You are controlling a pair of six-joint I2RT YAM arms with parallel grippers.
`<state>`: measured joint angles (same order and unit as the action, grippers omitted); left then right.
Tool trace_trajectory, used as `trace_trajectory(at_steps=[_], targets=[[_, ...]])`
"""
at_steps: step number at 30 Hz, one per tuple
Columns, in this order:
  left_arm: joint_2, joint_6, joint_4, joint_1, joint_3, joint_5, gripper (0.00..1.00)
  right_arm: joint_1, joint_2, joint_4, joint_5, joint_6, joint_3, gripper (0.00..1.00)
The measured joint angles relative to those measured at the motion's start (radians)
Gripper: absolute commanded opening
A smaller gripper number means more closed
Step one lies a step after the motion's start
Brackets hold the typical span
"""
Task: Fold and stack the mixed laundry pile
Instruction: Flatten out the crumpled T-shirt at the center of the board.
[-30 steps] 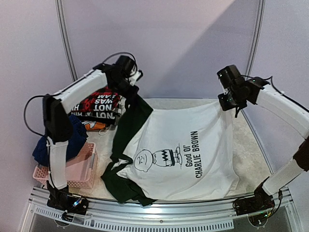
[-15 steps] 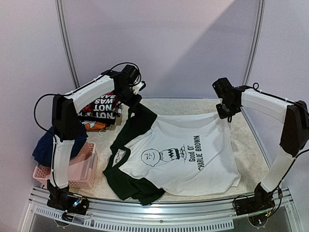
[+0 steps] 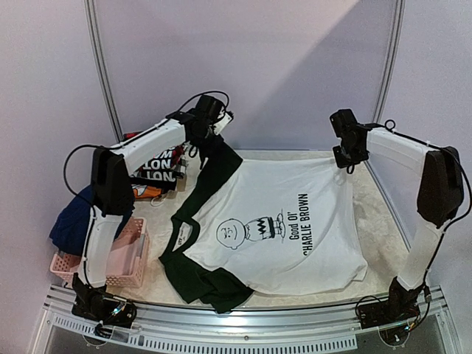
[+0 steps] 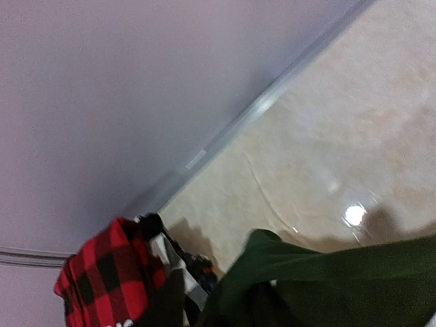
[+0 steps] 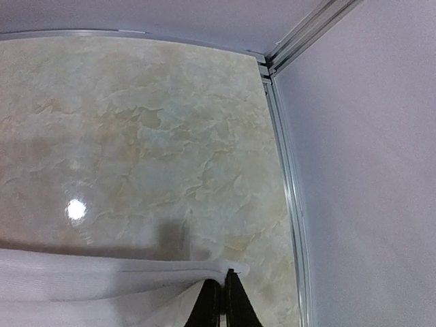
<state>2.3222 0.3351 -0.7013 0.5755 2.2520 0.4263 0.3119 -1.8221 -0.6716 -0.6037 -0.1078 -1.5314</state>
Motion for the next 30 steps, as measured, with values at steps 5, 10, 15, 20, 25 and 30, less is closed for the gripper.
trace_trajectory(at_steps=[5, 10, 15, 20, 25, 30], targets=[[0.287, 0.100, 0.083, 0.021, 0.325, 0.176, 0.99, -0.048, -0.183, -0.003, -0.025, -0.011, -0.181, 0.74], [0.278, 0.091, 0.069, 0.026, 0.208, 0.220, 1.00, -0.069, -0.301, -0.033, -0.032, -0.039, -0.270, 0.82], [0.142, 0.031, 0.037, 0.027, 0.056, 0.220, 0.97, -0.069, -0.287, -0.066, 0.001, -0.068, -0.264, 0.83], [-0.031, -0.076, 0.009, 0.028, -0.066, 0.171, 0.90, -0.067, -0.171, -0.054, 0.109, -0.095, -0.145, 0.84], [-0.223, -0.213, 0.014, 0.034, -0.312, 0.047, 0.79, -0.058, 0.003, 0.019, 0.332, -0.105, 0.059, 0.79], [-0.346, -0.344, 0.033, 0.039, -0.580, -0.104, 0.73, -0.041, 0.096, 0.079, 0.537, -0.123, 0.232, 0.75]])
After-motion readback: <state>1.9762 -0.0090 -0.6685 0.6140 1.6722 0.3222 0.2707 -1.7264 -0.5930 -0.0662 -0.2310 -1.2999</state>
